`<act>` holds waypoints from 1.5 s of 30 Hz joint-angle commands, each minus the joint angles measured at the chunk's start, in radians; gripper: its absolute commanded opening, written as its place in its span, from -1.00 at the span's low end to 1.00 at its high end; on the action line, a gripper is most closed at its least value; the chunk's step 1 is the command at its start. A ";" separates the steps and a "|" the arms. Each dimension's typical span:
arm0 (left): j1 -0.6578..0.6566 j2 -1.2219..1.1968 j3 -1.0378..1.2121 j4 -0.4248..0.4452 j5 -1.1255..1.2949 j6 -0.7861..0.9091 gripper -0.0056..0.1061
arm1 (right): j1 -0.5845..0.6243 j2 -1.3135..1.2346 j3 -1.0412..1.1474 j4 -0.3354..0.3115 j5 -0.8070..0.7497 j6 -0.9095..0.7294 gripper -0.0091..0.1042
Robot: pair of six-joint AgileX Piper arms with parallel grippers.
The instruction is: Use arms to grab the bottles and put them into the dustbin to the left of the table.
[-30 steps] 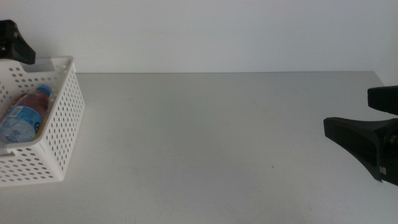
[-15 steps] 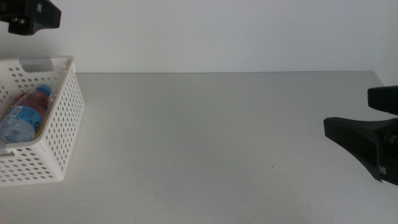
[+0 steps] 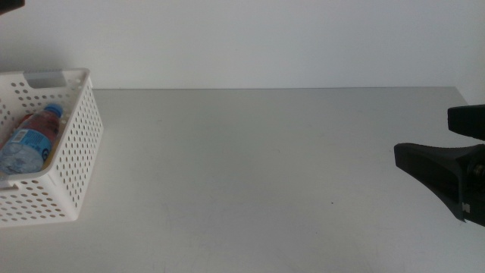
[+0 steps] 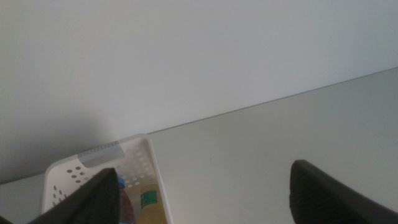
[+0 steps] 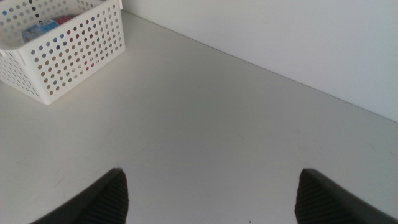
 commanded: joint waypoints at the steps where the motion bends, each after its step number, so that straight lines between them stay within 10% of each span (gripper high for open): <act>1: -0.008 -0.012 -0.022 0.017 -0.073 -0.014 0.77 | 0.002 -0.002 -0.033 -0.002 -0.068 -0.012 0.66; 31: 0.002 0.087 0.014 0.072 -0.093 -0.015 0.77 | -0.005 -0.003 -0.002 -0.048 -0.082 -0.012 0.66; 39: 0.198 -0.135 0.290 -0.115 -0.464 -0.015 0.77 | -0.213 -0.084 0.094 0.074 -0.207 -0.012 0.66; 45: 0.310 -0.366 0.582 -0.281 -0.659 -0.015 0.77 | -0.336 -0.238 0.241 0.008 -0.222 -0.012 0.66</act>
